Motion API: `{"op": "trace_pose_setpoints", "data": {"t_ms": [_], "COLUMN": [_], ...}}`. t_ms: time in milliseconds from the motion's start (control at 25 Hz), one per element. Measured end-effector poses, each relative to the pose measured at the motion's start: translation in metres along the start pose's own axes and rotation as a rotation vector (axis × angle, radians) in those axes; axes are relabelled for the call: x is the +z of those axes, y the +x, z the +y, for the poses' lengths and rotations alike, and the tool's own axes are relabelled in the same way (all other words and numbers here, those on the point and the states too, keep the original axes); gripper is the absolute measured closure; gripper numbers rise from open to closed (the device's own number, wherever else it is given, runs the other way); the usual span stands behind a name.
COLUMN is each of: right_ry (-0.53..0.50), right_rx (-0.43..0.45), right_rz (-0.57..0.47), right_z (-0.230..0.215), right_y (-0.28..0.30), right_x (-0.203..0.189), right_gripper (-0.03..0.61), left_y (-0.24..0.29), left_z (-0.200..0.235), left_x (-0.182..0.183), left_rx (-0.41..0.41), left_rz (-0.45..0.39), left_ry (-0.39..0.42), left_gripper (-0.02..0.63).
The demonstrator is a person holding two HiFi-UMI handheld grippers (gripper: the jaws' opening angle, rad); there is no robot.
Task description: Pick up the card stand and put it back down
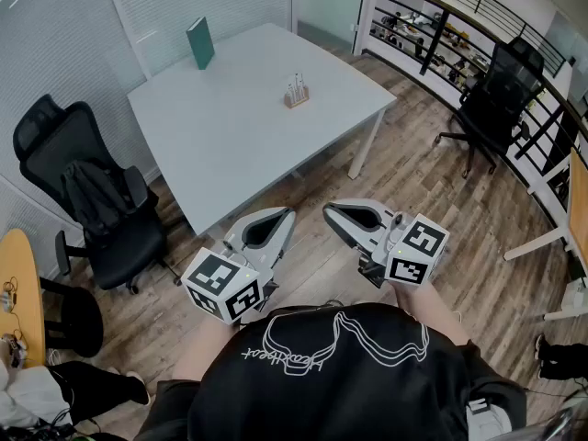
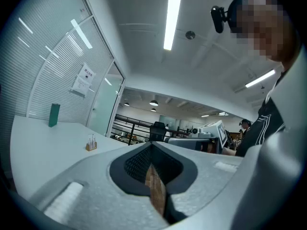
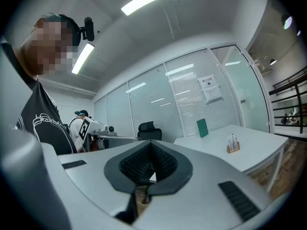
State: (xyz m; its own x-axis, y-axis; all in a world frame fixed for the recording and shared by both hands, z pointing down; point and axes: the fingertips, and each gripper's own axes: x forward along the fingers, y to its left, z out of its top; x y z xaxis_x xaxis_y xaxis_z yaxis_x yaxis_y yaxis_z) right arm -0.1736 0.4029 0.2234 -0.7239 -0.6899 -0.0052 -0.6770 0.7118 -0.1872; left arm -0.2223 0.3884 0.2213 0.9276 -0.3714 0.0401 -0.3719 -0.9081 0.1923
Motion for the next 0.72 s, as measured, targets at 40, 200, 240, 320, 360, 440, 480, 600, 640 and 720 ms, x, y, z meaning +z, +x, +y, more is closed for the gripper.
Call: {"op": "trace_pose_setpoints", "data": {"t_ms": [40, 200, 240, 320, 360, 440, 480, 600, 640, 720], "right_ry": [-0.001, -0.003, -0.004, -0.008, -0.011, -0.025, -0.036, -0.044, -0.035, -0.01], "right_rx": [-0.001, -0.007, -0.009, -0.018, -0.023, -0.034, -0.041, -0.069, -0.074, -0.075], "right_rz": [0.001, 0.001, 0.002, 0.005, 0.005, 0.007, 0.012, 0.023, 0.018, 0.002], "right_z": [0.002, 0.005, 0.005, 0.004, 0.003, 0.003, 0.003, -0.004, -0.008, -0.016], "right_y": [0.002, 0.005, 0.005, 0.003, 0.003, 0.003, 0.004, 0.002, 0.001, 0.0], "right_x": [0.0, 0.0, -0.001, -0.003, -0.003, -0.005, -0.007, -0.013, -0.014, -0.016], "right_gripper": [0.571, 0.571, 0.571, 0.571, 0.571, 0.571, 0.571, 0.571, 0.57, 0.571], "left_y": [-0.002, -0.008, -0.008, -0.008, -0.007, -0.007, -0.007, -0.002, 0.001, 0.004], "left_z": [0.001, 0.004, 0.004, 0.005, 0.006, 0.009, 0.01, 0.011, 0.011, 0.013], "left_x": [0.001, 0.002, 0.001, -0.001, -0.001, -0.002, -0.003, -0.006, -0.007, -0.01], "left_rx": [0.0, -0.001, -0.003, -0.008, -0.01, -0.015, -0.019, -0.031, -0.035, -0.038], "left_rz": [-0.001, -0.006, -0.006, -0.008, -0.009, -0.012, -0.012, -0.008, -0.006, -0.004], "left_ry": [0.0, -0.002, -0.004, -0.007, -0.009, -0.012, -0.013, -0.008, -0.004, 0.002], "left_gripper": [0.6, 0.6, 0.601, 0.601, 0.6, 0.601, 0.601, 0.601, 0.6, 0.601]}}
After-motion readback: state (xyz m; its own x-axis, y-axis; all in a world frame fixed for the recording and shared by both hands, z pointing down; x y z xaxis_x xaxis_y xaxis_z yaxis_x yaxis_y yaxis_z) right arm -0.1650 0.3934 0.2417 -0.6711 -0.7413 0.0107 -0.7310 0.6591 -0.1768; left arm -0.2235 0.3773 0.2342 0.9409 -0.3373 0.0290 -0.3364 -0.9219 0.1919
